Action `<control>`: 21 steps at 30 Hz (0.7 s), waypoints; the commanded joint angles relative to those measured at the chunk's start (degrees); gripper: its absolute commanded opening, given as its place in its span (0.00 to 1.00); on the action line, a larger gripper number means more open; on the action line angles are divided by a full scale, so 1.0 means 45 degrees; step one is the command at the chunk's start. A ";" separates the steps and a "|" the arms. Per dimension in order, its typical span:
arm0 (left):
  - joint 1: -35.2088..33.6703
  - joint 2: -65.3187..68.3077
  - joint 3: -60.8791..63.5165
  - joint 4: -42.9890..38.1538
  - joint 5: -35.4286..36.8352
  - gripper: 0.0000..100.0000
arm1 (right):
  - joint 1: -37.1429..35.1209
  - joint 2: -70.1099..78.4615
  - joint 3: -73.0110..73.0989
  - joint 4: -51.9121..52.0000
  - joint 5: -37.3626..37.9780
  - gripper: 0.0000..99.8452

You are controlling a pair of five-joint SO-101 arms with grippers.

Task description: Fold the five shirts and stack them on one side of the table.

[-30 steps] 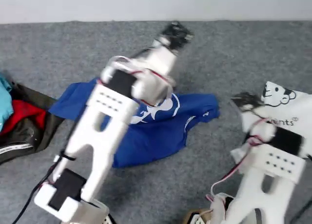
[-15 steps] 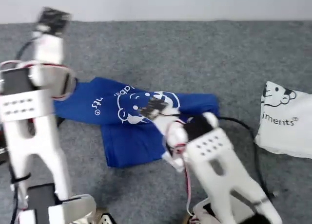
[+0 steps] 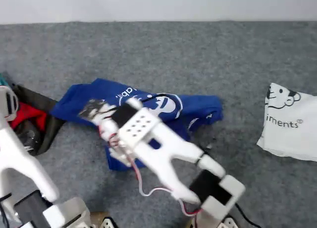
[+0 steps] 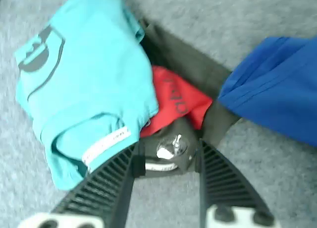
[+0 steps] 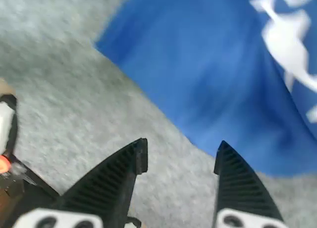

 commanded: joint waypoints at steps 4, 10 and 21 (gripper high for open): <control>-0.0606 -0.0547 0.0225 -0.0352 -0.0371 0.18 | -0.1299 0.2120 -0.2540 0.0088 -0.0215 0.23; -0.1387 -0.0527 0.0244 -0.0430 -0.0762 0.18 | -0.2120 0.3858 -0.3731 -0.0010 -0.0723 0.23; -0.1836 -0.0547 0.0244 -0.0352 -0.0742 0.18 | -0.2081 0.7473 -0.6623 0.0010 -0.0723 0.23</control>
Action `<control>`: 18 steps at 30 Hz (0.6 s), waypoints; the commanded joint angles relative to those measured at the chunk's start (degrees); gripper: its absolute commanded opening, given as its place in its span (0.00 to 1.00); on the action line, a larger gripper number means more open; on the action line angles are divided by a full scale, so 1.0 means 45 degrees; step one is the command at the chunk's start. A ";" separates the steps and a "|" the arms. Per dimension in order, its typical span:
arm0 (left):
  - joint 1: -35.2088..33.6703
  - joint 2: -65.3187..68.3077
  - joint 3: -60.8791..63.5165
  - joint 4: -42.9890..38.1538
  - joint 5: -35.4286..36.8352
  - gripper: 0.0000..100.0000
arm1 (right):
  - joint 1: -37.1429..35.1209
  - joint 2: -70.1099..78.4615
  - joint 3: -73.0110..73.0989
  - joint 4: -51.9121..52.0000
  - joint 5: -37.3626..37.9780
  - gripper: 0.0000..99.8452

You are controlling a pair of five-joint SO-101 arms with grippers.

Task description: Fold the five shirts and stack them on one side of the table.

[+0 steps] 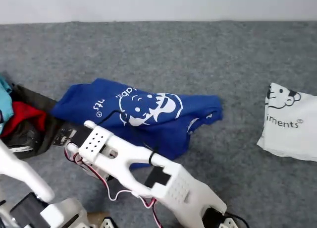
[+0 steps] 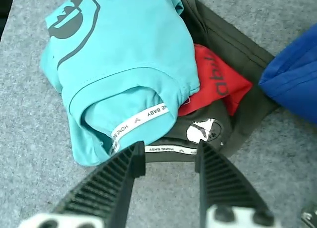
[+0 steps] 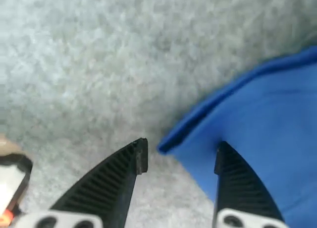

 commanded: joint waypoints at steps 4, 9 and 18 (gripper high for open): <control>-0.0078 -0.0547 -0.0029 -0.0195 -0.0078 0.18 | 0.0068 0.1221 -0.2071 0.0107 -0.0078 0.22; -0.0078 -0.0547 -0.0029 -0.0195 -0.0078 0.18 | 0.0205 0.1592 -0.2208 0.0147 0.0371 0.08; -0.0078 -0.0547 -0.0029 -0.0176 -0.0078 0.18 | 0.1651 0.1534 -0.3145 0.2061 0.2032 0.01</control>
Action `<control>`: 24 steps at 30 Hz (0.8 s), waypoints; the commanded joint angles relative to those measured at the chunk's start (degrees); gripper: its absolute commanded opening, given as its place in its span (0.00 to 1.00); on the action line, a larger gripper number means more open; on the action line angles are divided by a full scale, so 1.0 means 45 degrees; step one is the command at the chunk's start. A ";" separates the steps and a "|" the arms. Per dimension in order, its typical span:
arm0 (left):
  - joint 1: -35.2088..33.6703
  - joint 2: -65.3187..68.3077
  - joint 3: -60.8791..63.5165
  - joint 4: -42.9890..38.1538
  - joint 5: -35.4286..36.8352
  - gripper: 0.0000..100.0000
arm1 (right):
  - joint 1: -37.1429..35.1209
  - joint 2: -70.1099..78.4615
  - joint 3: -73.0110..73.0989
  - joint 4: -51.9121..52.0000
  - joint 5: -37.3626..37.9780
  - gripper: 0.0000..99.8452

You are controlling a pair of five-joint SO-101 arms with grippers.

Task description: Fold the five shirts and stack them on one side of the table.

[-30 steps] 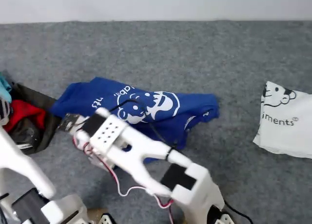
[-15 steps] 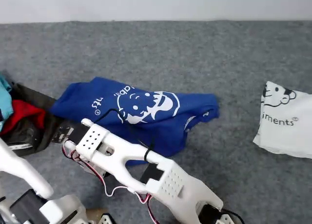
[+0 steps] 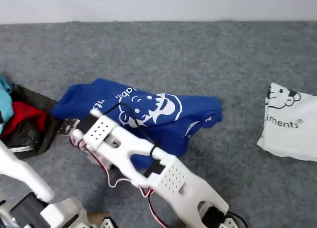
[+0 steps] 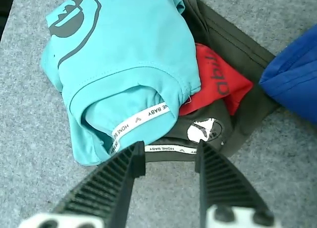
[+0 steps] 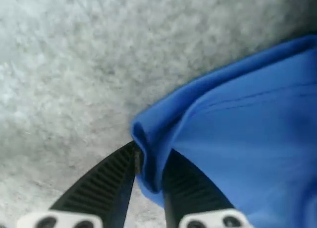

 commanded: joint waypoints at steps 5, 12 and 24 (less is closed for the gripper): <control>0.0000 -0.0547 -0.0029 -0.0176 -0.0078 0.18 | 0.1338 -0.1592 -0.0352 0.1221 0.1055 0.01; 0.0020 -0.0547 -0.0029 0.0156 -0.0098 0.18 | 0.1416 -0.6300 0.3868 0.1201 0.2442 0.01; 0.0781 -0.0547 0.0283 0.0664 -0.1387 0.18 | 0.3819 -1.4603 0.9846 0.1201 0.4767 0.01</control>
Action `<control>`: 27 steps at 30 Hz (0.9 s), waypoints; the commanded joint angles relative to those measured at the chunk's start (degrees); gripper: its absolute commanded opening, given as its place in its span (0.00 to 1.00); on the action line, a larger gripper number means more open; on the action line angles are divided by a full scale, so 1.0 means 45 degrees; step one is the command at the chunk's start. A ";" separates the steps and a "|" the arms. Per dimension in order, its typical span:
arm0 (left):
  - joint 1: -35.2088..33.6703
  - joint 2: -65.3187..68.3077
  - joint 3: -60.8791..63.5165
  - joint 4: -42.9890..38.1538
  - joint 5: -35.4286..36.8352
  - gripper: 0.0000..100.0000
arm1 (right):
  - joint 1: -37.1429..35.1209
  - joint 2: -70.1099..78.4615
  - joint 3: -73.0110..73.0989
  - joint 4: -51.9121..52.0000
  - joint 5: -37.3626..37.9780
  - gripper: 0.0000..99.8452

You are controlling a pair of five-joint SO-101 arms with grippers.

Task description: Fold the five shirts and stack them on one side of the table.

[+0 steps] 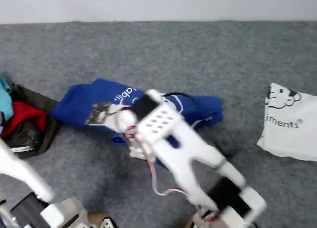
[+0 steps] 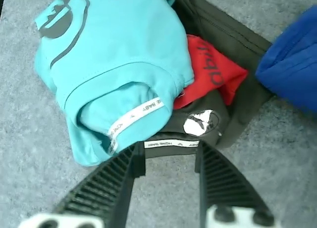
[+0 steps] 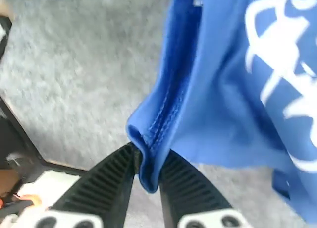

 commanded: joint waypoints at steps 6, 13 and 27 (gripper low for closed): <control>0.2149 -0.0547 0.0850 0.1328 -0.1035 0.18 | 0.3272 -0.6418 0.2286 0.0576 0.2540 0.01; 0.4083 -0.0508 0.1748 0.1407 -0.1035 0.18 | 0.7629 -1.0266 0.3341 0.0557 0.6115 0.01; 1.0569 -0.0391 0.5910 -0.2676 0.0313 0.18 | 1.1575 -1.2552 0.6838 -0.0733 0.9162 0.01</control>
